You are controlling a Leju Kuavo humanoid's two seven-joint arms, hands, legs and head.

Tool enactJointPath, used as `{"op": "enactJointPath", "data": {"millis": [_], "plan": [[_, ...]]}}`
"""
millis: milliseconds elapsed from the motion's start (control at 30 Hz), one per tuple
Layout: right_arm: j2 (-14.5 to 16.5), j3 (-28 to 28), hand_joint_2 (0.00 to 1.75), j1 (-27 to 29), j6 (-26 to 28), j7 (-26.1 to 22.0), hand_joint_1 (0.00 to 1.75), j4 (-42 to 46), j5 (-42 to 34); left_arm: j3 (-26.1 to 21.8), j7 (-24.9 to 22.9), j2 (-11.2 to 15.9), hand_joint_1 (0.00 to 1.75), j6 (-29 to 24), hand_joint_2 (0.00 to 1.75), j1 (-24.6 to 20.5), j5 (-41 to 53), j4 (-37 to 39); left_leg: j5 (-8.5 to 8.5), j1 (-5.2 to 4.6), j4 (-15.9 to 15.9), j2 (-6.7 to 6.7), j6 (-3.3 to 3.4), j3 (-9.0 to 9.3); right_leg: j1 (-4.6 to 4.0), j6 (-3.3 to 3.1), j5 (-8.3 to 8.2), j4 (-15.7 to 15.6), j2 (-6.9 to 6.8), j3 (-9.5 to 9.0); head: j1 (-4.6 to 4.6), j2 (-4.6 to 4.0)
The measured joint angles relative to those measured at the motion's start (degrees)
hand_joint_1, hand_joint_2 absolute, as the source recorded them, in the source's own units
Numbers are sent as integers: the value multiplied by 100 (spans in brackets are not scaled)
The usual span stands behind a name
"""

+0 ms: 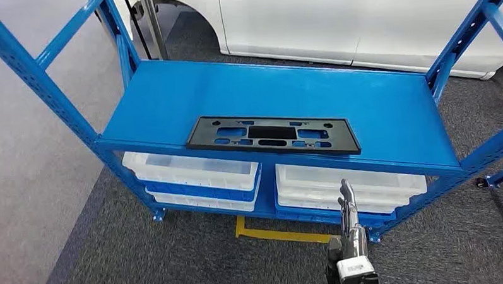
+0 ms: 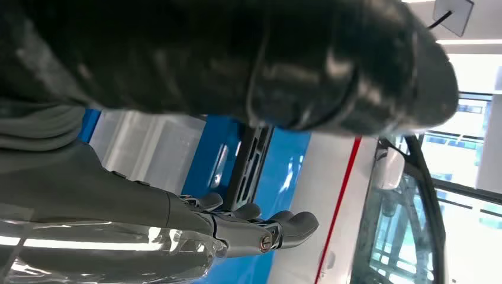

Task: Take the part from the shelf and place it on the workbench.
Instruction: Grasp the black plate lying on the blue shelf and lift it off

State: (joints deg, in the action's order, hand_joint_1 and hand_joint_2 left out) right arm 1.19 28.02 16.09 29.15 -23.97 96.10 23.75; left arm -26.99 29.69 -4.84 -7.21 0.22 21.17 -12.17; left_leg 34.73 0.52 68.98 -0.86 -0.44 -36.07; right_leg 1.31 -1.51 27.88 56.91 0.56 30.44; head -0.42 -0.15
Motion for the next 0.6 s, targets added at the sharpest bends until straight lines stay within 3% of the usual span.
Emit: {"op": "enactJointPath", "data": {"millis": [67, 100, 133, 200, 267, 367, 433, 467, 533, 567, 600], "plan": [[-4, 10, 0, 2, 25, 62, 0, -1, 73, 0, -2, 8, 0, 0, 0, 8, 16, 0, 33, 33, 250, 20, -41, -155, 8, 8, 18, 2, -28, -12, 0, 0], [-9, 22, 44, 4, 60, 134, 0, -2, 167, 0, -3, 15, 0, 0, 0, 16, 34, 1, 0, 66, 373, 38, -81, -246, 19, 22, 38, 7, -50, -29, 0, 0], [-12, 37, 87, 4, 110, 216, 0, -5, 288, 0, -3, 22, 0, -1, 0, 26, 49, 1, -142, 96, 276, 49, -118, -227, 37, 45, 61, 15, -62, -51, 0, 0], [-17, 68, 175, 0, 259, 439, 0, -12, 644, 0, -6, 39, 0, -2, 0, 36, 77, 3, -574, 152, -402, 74, -188, 69, 77, 120, 131, 48, -73, -106, 0, 0], [-20, 89, 175, -5, 430, 675, 0, -20, 1062, -1, -15, 50, 0, -4, 0, 30, 105, 7, -766, 155, -950, 85, -181, 321, 68, 212, 198, 105, -76, -119, -3, 0], [-28, 98, 175, -15, 589, 881, 0, -36, 1448, -2, -27, 52, 0, -8, 0, 35, 136, 11, -723, 127, -1018, 73, -42, 338, 48, 296, 212, 111, -76, -117, -3, 0], [-35, 98, 175, -23, 619, 927, 0, -47, 1511, -3, -28, 53, 0, -10, 0, 45, 142, 11, -723, 123, -1040, 72, 47, 363, 69, 321, 320, 239, -77, -89, -2, 0], [-38, 98, 175, -27, 622, 938, 0, -51, 1521, -4, -28, 54, 0, -11, 0, 43, 143, 11, -722, 118, -1051, 72, 92, 377, 71, 325, 456, 459, -76, 6, 0, 0], [-44, 98, 175, -32, 626, 952, 0, -60, 1531, -6, -27, 55, 0, -14, 0, 38, 143, 11, -708, 84, -1053, 73, 151, 388, 52, 313, 820, 1236, -74, 402, 3, 0], [-48, 98, 175, -30, 626, 959, 0, -67, 1531, -7, -27, 56, 0, -15, 0, 40, 143, 11, -699, 58, -1052, 71, 171, 393, 35, 298, 938, 1614, -73, 616, 3, 0], [-50, 98, 175, -29, 627, 966, 0, -73, 1532, -7, -27, 56, 0, -15, 0, 42, 143, 11, -691, 31, -1052, 68, 187, 404, 15, 274, 950, 1837, -72, 762, 3, 0]]}}
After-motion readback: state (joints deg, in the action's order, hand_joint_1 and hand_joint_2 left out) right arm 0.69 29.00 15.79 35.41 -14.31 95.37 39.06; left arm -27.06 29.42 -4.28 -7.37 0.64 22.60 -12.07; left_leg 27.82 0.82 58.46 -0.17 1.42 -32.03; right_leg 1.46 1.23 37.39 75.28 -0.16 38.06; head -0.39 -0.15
